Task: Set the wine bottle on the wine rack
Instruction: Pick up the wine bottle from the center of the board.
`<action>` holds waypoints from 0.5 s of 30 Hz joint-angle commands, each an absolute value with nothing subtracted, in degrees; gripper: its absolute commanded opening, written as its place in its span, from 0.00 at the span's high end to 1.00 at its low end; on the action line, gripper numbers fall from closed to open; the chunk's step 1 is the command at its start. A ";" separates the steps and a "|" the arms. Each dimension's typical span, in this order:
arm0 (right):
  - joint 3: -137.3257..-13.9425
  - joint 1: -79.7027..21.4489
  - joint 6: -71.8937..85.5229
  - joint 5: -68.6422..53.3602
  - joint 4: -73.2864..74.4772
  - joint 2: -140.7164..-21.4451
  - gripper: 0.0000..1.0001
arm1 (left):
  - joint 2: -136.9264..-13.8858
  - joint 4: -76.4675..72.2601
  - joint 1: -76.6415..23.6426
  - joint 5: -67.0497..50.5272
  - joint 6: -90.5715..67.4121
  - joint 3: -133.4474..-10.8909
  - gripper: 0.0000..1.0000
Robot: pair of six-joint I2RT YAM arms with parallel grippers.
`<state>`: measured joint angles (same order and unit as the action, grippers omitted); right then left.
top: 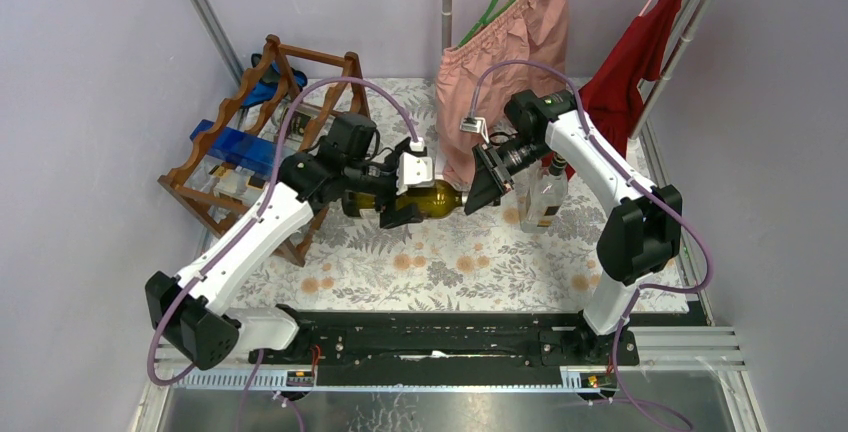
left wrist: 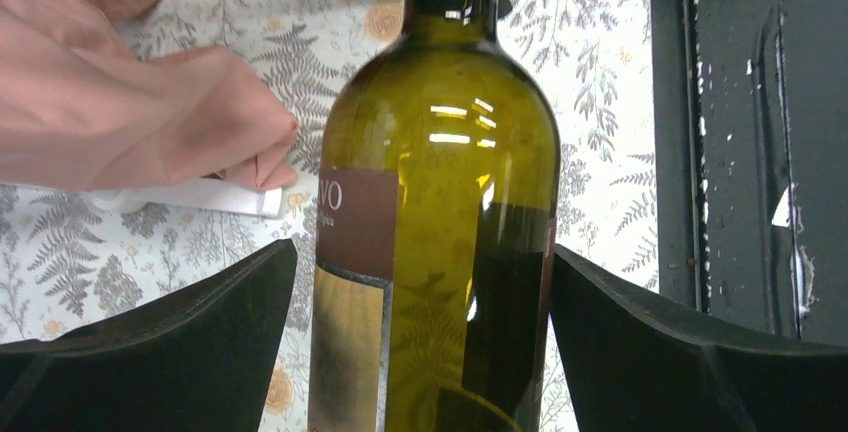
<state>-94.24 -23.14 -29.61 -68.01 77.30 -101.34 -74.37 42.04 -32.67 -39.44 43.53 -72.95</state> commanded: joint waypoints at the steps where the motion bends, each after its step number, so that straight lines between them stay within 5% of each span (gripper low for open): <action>1: -94.72 -23.96 -29.06 -77.08 77.56 -98.52 1.00 | -71.80 32.95 -32.34 -44.72 41.07 -75.59 0.01; 8: -93.49 -23.72 -28.74 -77.86 77.22 -97.96 1.00 | -68.18 32.75 -32.31 -48.27 40.10 -73.58 0.01; 15: -93.25 -23.71 -27.96 -78.78 76.24 -97.57 1.00 | -64.78 13.35 -32.12 -47.01 20.71 -75.18 0.01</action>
